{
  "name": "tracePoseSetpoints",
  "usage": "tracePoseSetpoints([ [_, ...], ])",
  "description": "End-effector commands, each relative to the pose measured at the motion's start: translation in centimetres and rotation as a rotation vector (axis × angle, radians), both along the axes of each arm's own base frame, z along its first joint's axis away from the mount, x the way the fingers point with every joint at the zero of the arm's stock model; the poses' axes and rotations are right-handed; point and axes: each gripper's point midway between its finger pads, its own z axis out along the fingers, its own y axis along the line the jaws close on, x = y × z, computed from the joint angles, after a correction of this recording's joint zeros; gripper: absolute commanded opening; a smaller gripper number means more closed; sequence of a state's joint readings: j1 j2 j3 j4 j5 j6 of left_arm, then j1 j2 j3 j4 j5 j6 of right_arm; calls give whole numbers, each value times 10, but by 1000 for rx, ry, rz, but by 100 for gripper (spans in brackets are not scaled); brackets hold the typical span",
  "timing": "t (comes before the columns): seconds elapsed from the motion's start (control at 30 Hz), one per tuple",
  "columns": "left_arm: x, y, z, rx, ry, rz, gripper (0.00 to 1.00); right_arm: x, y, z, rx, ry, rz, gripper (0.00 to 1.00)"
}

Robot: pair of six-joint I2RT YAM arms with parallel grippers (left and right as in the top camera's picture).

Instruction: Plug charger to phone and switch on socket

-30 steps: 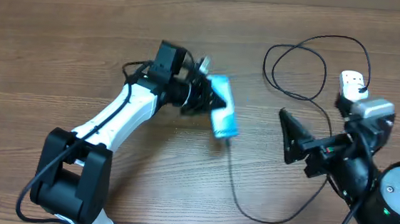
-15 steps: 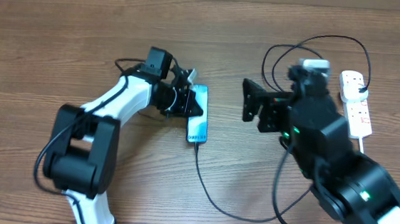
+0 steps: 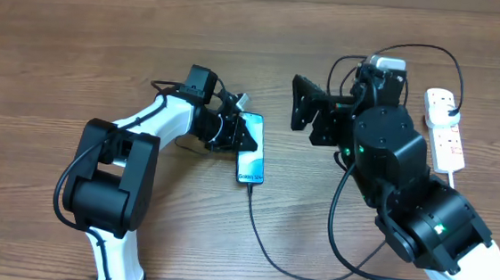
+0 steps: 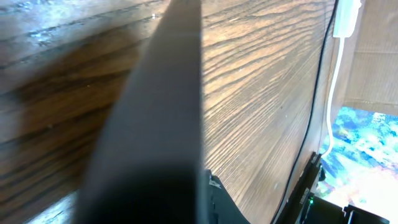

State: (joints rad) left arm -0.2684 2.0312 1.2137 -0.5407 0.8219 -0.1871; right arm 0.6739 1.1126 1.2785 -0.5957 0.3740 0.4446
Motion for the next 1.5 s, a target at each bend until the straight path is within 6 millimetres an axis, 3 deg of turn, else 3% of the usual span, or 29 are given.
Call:
tracePoseSetpoints([
  [0.0,8,6,-13,74,-6,27,13,6,1,0,8,-8,-19,100],
  [0.37,13,11,-18,119,0,66,25,17,9,-10,-4,4,-22,100],
  [1.0,20,27,-31,240,-22,111,50,19,-1,-12,-31,3,-74,100],
  [1.17,20,28,-31,244,-21,112,52,17,-2,-21,-58,35,-73,100],
  [1.47,9,47,-43,367,20,125,53,14,-5,-30,-85,67,-73,100],
])
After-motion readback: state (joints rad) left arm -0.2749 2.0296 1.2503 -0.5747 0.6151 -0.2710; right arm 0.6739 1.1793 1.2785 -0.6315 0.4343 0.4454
